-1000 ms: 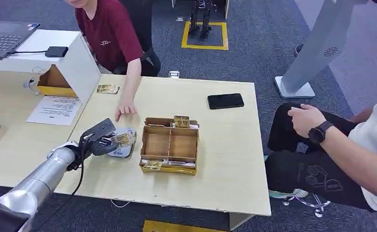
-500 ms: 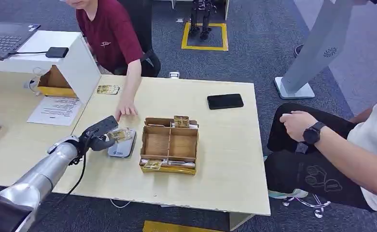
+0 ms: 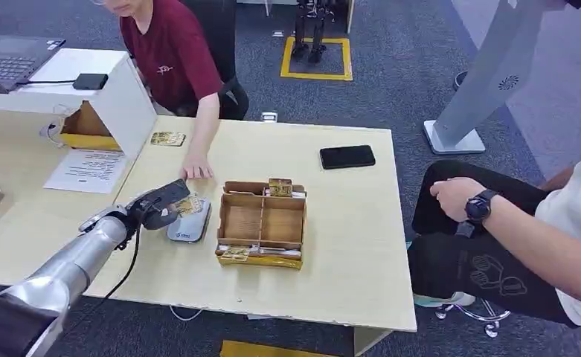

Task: Pass the card to the sensor for recognition and then transmit it.

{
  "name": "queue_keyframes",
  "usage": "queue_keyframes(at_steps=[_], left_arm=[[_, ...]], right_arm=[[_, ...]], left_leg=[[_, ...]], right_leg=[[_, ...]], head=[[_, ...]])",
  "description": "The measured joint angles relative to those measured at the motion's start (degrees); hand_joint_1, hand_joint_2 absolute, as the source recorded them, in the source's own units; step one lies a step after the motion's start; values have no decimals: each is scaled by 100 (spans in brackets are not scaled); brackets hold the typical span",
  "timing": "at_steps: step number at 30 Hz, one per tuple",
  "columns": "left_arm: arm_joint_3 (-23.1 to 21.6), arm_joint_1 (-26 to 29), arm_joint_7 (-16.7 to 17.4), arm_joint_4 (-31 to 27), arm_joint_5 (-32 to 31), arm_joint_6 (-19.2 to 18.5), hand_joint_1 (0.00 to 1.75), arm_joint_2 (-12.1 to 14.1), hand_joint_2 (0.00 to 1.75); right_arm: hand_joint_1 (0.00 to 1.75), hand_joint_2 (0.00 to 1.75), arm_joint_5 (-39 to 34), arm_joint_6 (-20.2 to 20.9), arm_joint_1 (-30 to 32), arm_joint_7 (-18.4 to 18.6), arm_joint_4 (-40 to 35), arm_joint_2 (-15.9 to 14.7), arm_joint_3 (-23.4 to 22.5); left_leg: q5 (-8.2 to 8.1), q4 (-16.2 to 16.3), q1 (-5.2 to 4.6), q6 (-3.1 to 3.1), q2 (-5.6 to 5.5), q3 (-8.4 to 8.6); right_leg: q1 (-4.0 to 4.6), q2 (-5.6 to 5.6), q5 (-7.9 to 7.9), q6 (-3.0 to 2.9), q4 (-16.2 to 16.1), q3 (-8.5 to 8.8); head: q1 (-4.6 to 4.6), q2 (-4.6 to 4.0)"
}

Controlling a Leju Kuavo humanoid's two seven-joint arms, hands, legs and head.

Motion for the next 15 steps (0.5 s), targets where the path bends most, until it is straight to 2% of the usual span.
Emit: queue_keyframes(at_steps=[15], left_arm=[[24, 3, 267, 188, -654, 212, 175, -210, 175]], right_arm=[[0, 0, -63, 44, -38, -7, 0, 0, 144]], left_leg=[[0, -12, -5, 0, -4, 41]], right_leg=[[-1, -7, -3, -4, 0, 45]], head=[[0, 0]])
